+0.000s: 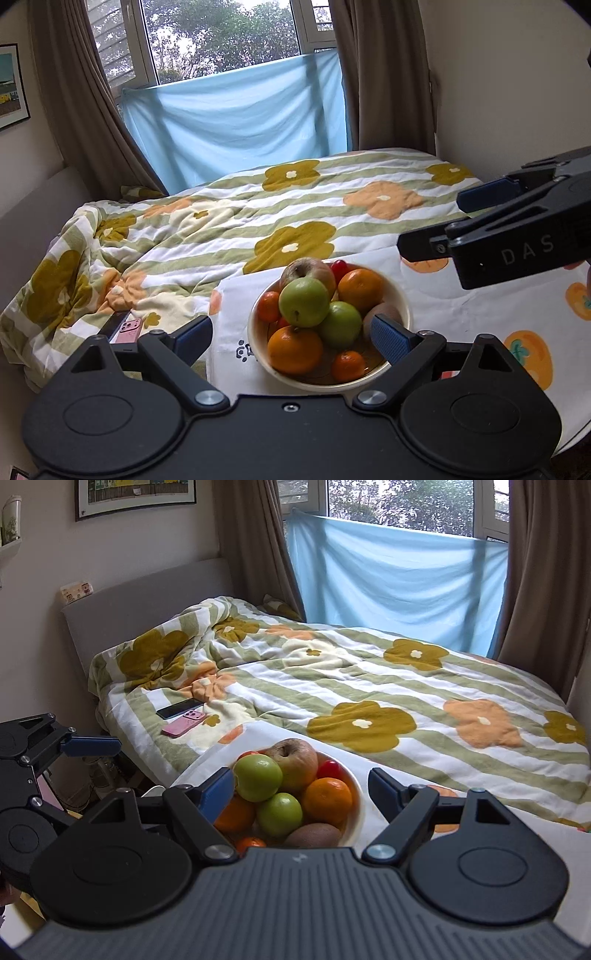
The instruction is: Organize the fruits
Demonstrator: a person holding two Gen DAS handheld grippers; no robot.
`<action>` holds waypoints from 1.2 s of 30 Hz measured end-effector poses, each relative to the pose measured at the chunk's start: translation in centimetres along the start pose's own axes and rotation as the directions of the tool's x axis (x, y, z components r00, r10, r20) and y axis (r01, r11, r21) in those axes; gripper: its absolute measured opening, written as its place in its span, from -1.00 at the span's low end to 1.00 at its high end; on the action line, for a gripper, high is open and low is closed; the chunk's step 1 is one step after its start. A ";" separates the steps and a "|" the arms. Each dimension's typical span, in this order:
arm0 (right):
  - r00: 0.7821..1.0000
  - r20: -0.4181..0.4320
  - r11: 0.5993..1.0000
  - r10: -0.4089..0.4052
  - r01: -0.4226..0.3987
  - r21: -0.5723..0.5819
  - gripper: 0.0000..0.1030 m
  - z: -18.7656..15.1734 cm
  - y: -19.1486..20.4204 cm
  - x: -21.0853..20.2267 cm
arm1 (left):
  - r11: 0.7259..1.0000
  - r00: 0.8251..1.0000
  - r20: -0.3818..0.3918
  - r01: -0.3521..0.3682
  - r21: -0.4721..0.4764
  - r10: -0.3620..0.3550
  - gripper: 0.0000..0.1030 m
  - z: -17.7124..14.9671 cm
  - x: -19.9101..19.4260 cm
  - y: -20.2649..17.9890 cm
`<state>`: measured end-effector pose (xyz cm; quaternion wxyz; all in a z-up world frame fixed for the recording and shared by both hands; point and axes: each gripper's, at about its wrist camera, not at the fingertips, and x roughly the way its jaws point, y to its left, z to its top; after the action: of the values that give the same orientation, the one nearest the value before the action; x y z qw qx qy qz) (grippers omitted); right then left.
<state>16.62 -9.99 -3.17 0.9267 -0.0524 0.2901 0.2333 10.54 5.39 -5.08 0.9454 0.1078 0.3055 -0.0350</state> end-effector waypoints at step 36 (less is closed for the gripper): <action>0.903 -0.185 0.863 -0.388 0.427 0.270 1.00 -7.2 -6.3 -15.9 | 0.993 0.998 -0.060 -0.005 -0.118 -0.002 1.00 1.5 -8.1 -6.5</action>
<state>4.35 -23.65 -0.45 0.9319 0.0162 0.3617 -0.0192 3.96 -1.31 -0.39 0.9405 0.0528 0.3354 -0.0130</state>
